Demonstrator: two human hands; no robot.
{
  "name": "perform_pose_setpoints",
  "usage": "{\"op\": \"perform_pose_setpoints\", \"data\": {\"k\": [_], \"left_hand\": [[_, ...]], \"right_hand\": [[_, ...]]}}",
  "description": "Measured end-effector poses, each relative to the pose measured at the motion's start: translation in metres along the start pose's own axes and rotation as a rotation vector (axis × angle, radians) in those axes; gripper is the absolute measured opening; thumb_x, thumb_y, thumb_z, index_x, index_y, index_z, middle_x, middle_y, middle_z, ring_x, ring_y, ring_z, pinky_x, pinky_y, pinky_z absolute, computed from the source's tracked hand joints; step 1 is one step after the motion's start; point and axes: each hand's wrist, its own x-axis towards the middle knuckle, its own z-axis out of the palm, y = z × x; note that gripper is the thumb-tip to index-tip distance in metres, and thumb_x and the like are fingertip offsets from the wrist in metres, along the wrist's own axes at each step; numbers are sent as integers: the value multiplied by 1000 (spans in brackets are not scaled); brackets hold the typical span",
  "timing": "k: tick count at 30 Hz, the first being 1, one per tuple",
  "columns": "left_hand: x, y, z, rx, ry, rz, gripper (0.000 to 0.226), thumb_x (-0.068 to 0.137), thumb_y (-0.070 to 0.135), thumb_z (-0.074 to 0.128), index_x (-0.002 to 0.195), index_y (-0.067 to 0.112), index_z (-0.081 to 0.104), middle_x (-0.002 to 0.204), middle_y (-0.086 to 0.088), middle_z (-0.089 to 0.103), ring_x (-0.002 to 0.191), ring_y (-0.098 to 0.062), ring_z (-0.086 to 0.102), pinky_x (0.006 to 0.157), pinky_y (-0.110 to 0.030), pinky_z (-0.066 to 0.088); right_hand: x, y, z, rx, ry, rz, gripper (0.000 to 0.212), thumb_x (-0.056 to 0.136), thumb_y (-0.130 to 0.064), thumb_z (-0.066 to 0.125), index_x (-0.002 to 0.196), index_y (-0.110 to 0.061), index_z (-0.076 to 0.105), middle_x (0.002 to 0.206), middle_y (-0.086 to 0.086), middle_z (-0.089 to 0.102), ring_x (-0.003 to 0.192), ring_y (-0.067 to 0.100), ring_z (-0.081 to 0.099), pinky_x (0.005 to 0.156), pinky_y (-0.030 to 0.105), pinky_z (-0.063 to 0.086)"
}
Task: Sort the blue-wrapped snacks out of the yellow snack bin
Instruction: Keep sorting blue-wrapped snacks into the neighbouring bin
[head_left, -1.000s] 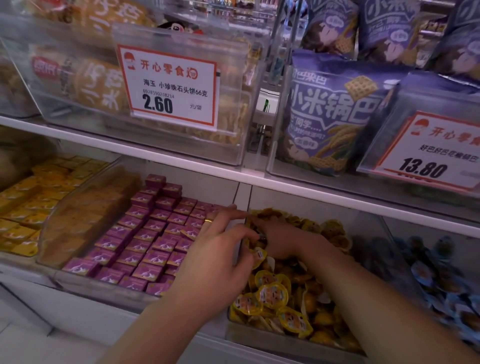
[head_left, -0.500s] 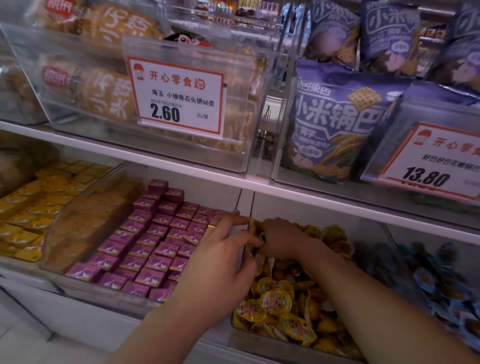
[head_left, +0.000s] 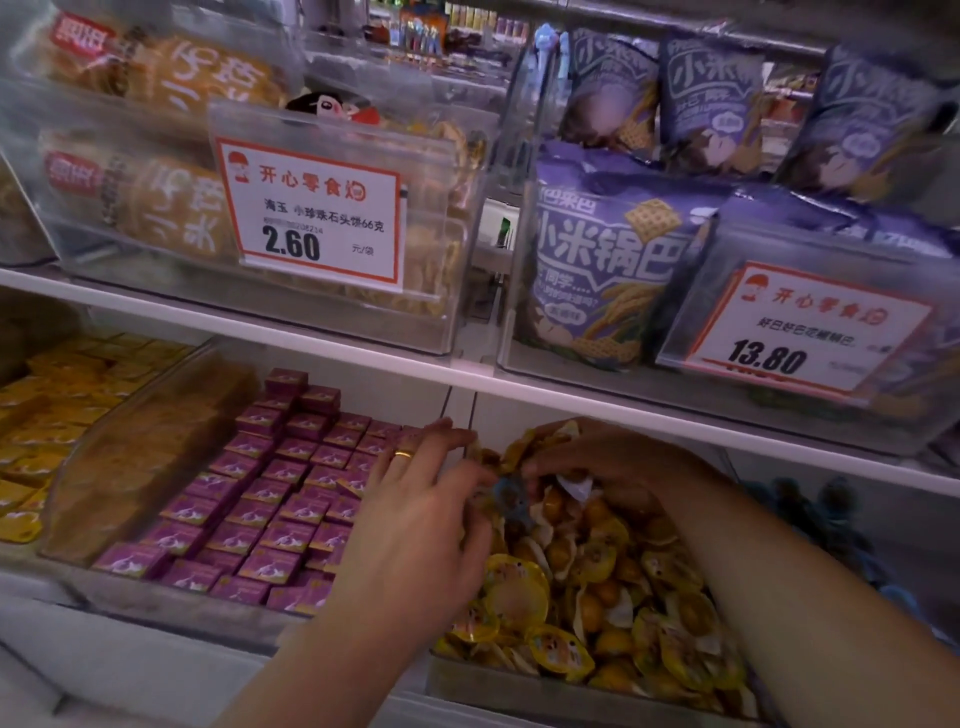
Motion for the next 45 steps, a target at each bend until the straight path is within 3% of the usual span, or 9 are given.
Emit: {"op": "perform_pose_setpoints", "data": {"k": [4, 8, 14, 16, 22, 24, 27, 31, 45], "left_hand": [[-8, 34, 13, -131, 4, 150, 27, 85, 25, 54, 110, 31, 61, 123, 13, 54, 106, -11, 58, 89, -30, 49], [-19, 51, 38, -385, -135, -22, 32, 83, 33, 50, 113, 34, 63, 116, 22, 54, 99, 3, 59, 84, -18, 50], [-11, 51, 52, -552, -158, -222, 51, 74, 64, 63, 121, 52, 47, 117, 25, 57, 99, 7, 60, 82, -18, 51], [-9, 55, 50, -475, -183, -122, 61, 68, 76, 62, 122, 57, 44, 119, 31, 51, 105, 13, 54, 83, -4, 42], [-14, 56, 48, -378, -264, -103, 58, 67, 68, 66, 119, 55, 43, 107, 33, 56, 96, 10, 56, 74, -3, 40], [-16, 55, 43, -282, -235, -73, 48, 72, 68, 60, 113, 47, 48, 100, 27, 59, 90, 3, 56, 70, -14, 44], [-19, 51, 35, -209, -230, -65, 27, 81, 49, 63, 102, 41, 48, 98, 19, 60, 88, -4, 58, 70, -25, 49], [-28, 50, 33, -307, -328, -191, 21, 82, 43, 66, 86, 47, 46, 79, 24, 57, 75, 1, 56, 56, -8, 37], [-19, 46, 25, -579, -448, -449, 17, 84, 15, 57, 82, 32, 57, 80, 16, 61, 77, -9, 60, 64, -19, 45]], "right_hand": [[-23, -4, -2, -92, 15, -26, 37, 89, -18, 71, 108, 13, 64, 85, 33, 67, 72, 29, 62, 72, 30, 50], [-55, 5, -13, -619, 335, -10, 49, 69, -44, 86, 113, -33, 68, 114, -3, 68, 103, 15, 64, 93, 34, 54], [-92, 22, 15, 118, 361, 36, 45, 89, -47, 67, 70, -7, 69, 53, 15, 50, 38, 18, 43, 39, 20, 36], [-92, 27, 36, 367, 436, 36, 42, 95, -26, 63, 55, -11, 68, 57, 14, 57, 51, 23, 53, 48, 22, 41], [-103, 32, 62, 907, 233, 16, 30, 99, -18, 52, 105, 2, 73, 107, 20, 74, 94, 28, 73, 74, 38, 58], [-109, 35, 63, 740, 265, 4, 27, 97, -15, 53, 102, -5, 77, 104, 17, 75, 93, 26, 73, 70, 36, 59], [-115, 45, 47, -190, 592, -93, 24, 92, -11, 61, 100, -29, 74, 88, -7, 76, 77, 12, 71, 67, 23, 57], [-101, 37, 21, -901, 468, -51, 22, 86, -33, 56, 99, -38, 72, 98, -21, 68, 95, 5, 61, 85, 25, 52], [44, 37, 32, -973, 179, -187, 27, 87, -20, 60, 111, -29, 70, 116, 2, 69, 105, 27, 63, 88, 33, 51]]}}
